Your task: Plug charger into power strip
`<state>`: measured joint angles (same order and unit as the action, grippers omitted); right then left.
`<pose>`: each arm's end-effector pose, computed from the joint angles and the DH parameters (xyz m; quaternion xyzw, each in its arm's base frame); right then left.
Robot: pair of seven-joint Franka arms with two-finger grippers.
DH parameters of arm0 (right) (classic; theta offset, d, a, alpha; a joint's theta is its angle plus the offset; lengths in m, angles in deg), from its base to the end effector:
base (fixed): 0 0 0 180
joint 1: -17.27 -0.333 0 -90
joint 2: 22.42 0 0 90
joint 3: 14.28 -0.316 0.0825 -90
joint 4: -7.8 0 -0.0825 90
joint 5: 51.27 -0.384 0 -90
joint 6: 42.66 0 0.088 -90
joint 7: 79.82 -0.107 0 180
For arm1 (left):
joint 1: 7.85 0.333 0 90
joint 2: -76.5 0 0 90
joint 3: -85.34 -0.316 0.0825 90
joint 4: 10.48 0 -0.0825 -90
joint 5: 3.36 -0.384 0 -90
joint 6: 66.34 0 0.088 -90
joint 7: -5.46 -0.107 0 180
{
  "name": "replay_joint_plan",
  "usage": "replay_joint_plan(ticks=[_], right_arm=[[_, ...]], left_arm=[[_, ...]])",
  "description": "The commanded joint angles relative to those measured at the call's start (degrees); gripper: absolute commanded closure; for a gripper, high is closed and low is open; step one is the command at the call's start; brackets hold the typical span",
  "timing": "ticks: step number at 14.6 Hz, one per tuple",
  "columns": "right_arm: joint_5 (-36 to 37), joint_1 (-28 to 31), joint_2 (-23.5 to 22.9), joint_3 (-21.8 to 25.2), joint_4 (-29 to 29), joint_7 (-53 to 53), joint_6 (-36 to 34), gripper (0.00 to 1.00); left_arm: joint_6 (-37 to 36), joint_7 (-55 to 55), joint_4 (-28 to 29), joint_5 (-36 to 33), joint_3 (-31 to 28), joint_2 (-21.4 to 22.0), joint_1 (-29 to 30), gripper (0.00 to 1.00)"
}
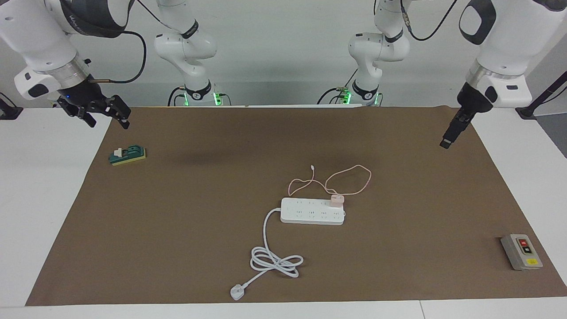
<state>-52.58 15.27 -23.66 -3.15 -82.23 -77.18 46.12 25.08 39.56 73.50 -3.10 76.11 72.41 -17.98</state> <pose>0.5517 -0.0849 0.6106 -0.9981 0.0566 0.0205 0.0115 0.5795 -0.0133 0.6365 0.9580 0.2852 0.0294 0.0056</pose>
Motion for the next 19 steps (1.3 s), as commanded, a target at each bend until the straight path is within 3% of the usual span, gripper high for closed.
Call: replay_joint_plan(ticks=[1, 5, 11, 19], right_arm=[[-0.5, 0.2, 1.1, -0.1, -0.8, -1.1, -0.8, 0.0], [-0.5, 0.2, 1.1, -0.1, -0.8, -1.1, -0.8, 0.0], [-0.5, 0.2, 1.1, -0.1, -0.8, -1.1, -0.8, 0.0], [-0.5, 0.2, 1.1, -0.1, -0.8, -1.1, -0.8, 0.0]], left_arm=[[-2.9, -14.9, 1.6, 0.3, 0.3, 1.7, 3.0, 0.0], [-1.3, -28.2, 3.4, 0.3, 0.4, 2.6, 5.8, 0.0], [-0.1, -28.2, 10.5, 0.4, 0.9, 6.1, 4.4, 0.0], [0.3, -30.1, 9.5, 0.2, 0.9, 5.5, 2.2, 0.0]])
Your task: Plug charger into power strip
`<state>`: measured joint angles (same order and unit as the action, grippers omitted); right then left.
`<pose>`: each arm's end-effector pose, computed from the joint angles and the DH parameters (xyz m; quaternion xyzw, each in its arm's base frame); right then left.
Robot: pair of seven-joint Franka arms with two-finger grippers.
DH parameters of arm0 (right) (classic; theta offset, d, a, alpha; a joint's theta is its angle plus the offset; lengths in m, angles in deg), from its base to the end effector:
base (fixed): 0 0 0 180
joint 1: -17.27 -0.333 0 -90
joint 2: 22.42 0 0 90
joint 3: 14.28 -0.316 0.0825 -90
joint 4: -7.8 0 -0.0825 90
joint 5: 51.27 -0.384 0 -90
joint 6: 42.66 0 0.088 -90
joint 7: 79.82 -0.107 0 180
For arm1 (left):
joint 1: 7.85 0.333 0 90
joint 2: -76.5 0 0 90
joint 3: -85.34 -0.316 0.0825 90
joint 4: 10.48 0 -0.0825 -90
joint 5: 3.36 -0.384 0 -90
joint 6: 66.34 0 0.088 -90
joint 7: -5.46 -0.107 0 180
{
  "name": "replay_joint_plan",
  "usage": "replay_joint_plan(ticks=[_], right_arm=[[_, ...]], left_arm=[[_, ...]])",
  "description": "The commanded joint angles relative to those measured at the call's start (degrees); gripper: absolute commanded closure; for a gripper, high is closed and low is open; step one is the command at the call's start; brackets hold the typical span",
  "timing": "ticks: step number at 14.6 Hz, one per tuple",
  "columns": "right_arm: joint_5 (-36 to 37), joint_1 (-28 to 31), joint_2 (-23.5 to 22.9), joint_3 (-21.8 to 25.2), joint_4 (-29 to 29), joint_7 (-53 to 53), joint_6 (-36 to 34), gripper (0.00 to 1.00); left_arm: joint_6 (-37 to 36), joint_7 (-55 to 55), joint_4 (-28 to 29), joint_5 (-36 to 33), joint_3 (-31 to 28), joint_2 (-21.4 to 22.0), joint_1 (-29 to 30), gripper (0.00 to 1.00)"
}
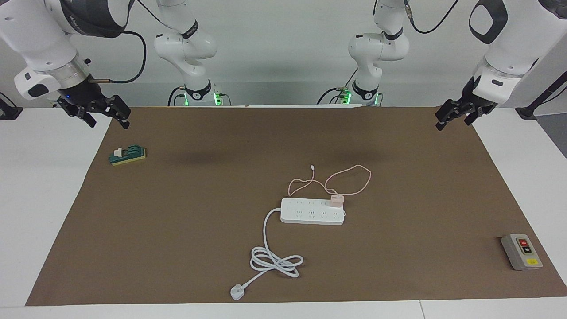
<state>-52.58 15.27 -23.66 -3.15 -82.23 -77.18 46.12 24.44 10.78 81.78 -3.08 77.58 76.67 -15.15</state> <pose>0.5517 -0.0849 0.6106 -0.9981 0.0566 0.0205 0.0115 0.5538 0.0040 0.6087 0.9987 0.0505 -0.0115 0.0022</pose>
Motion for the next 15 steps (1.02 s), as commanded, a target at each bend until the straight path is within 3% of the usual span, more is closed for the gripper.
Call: replay_joint_plan(ticks=[1, 15], right_arm=[[-0.5, 0.2, 1.1, -0.1, -0.8, -1.1, -0.8, 0.0], [-0.5, 0.2, 1.1, -0.1, -0.8, -1.1, -0.8, 0.0]], left_arm=[[0.6, -1.3, 1.3, 0.2, -0.5, 1.3, -0.6, 0.0], [-1.6, -4.5, 1.6, 0.9, 1.3, 1.7, -1.4, 0.0]])
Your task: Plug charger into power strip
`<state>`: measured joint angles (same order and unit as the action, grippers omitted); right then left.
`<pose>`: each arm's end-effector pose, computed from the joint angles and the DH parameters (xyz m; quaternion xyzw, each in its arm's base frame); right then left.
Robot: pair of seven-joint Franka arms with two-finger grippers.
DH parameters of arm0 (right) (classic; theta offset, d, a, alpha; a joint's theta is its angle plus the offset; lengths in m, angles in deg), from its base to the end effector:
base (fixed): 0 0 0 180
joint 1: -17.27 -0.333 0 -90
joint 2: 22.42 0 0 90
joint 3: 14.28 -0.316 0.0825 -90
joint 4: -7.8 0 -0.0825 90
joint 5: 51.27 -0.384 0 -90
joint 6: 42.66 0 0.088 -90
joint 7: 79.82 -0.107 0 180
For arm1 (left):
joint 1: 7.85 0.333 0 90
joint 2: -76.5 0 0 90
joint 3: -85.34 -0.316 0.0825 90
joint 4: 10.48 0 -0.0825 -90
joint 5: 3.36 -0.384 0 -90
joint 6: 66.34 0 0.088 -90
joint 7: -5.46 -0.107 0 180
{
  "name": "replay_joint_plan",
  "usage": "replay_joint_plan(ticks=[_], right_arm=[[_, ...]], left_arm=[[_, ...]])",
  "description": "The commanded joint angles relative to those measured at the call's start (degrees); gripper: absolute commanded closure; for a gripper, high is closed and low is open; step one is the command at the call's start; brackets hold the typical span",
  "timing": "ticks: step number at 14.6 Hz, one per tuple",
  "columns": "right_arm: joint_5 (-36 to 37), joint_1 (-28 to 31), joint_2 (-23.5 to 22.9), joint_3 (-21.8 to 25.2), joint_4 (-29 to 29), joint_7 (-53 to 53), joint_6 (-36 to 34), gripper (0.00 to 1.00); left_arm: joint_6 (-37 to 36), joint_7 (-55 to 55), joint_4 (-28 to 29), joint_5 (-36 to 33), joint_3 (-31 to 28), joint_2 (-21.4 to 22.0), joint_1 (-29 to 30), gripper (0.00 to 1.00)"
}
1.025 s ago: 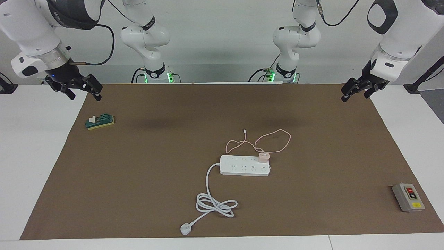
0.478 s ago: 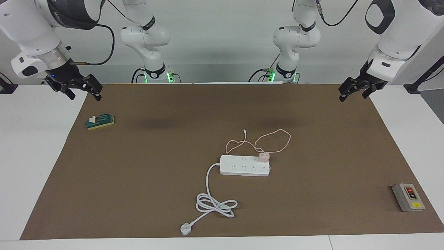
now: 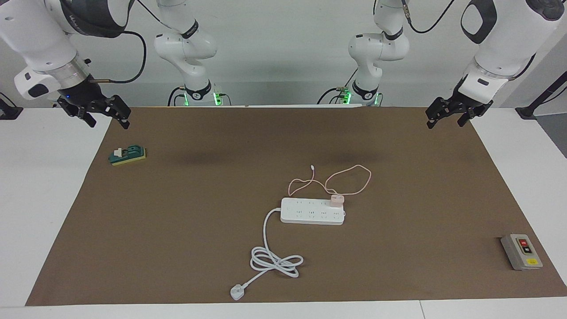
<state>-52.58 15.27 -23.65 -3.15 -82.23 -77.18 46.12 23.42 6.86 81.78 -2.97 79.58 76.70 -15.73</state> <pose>0.5517 -0.0849 0.6107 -0.9981 0.0566 0.0204 0.0115 0.5514 -0.0210 0.6075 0.9998 -0.0062 -0.0202 0.0030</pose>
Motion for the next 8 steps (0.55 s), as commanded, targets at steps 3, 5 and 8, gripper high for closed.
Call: replay_joint_plan(ticks=[3, 5, 8], right_arm=[[-0.5, 0.2, 1.1, -0.1, -0.8, -1.1, -0.8, 0.0], [-0.5, 0.2, 1.1, -0.1, -0.8, -1.1, -0.8, 0.0], [-0.5, 0.2, 1.1, -0.1, -0.8, -1.1, -0.8, 0.0]], left_arm=[[-0.4, -1.0, 1.6, 0.7, -0.7, 1.6, -0.9, 0.0], [-0.2, -1.0, 1.5, 0.7, -0.7, 1.6, -0.8, 0.0], [0.0, -1.1, 1.4, 0.7, -0.7, 1.6, -0.8, 0.0]])
